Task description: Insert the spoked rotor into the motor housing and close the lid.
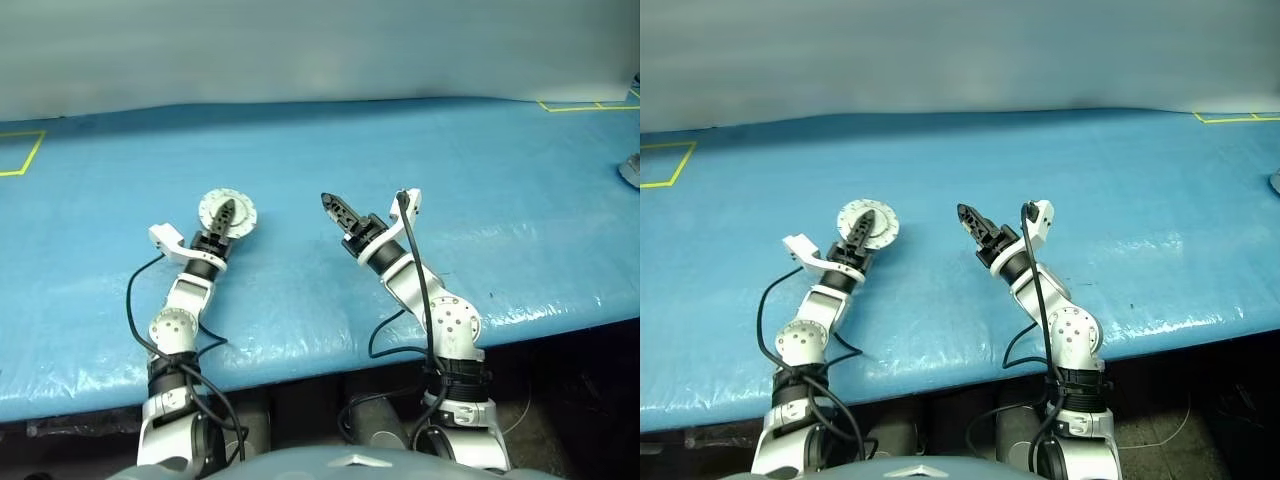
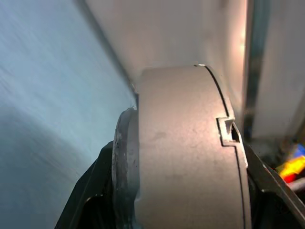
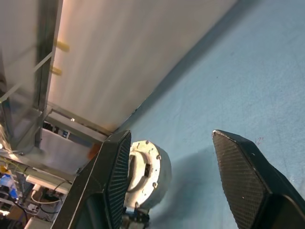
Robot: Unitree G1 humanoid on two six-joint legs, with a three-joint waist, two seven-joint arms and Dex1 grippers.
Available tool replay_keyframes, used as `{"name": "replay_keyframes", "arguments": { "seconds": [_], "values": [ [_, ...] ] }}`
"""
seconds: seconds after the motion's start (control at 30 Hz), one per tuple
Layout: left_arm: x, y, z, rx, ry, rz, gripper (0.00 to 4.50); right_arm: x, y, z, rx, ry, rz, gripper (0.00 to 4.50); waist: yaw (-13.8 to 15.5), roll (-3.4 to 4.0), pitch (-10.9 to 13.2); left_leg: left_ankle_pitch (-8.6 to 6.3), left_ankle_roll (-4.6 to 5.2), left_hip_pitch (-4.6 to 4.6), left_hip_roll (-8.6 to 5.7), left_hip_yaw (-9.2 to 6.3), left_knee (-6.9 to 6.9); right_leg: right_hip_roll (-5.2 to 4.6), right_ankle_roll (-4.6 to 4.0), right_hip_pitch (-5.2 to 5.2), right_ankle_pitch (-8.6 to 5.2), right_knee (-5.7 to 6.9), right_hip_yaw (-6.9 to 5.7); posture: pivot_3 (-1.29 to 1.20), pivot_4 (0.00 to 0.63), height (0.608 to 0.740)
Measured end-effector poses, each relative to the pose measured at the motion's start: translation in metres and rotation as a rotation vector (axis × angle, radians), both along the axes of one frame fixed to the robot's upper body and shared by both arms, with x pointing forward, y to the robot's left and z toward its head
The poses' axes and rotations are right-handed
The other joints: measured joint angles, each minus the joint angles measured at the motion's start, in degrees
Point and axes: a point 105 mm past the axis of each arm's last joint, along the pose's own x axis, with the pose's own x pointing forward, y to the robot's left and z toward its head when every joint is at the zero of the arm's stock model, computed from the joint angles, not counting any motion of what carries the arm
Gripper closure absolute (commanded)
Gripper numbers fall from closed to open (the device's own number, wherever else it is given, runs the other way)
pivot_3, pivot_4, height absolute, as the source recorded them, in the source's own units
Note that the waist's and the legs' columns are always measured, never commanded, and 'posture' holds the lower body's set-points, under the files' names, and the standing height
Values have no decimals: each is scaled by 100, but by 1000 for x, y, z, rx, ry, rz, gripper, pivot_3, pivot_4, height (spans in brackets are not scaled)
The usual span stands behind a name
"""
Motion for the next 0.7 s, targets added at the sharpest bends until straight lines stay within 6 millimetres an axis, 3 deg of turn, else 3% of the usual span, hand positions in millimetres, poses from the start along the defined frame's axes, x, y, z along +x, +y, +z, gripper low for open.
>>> {"name": "replay_keyframes", "arguments": {
  "seconds": [0.23,0.5,0.7],
  "values": [
    [33,34,1,141,138,228,1775,-1,3,-2,0,3,-6,1639,98,-3,1,0,0,-8,-8,-4,0,-5,9,1,19,-9,0,0,150,740],
    [41,55,-5,177,226,366,1775,-3,1,-6,-7,14,-14,1639,78,-4,1,1,-3,-2,-6,-2,-2,-4,-3,1,26,-6,1,0,150,740],
    [34,66,-12,286,278,407,72,-4,2,-7,-8,18,-11,1601,19,-5,0,4,-7,4,-6,-4,-1,-4,-1,4,25,3,1,0,150,740]
  ]
}}
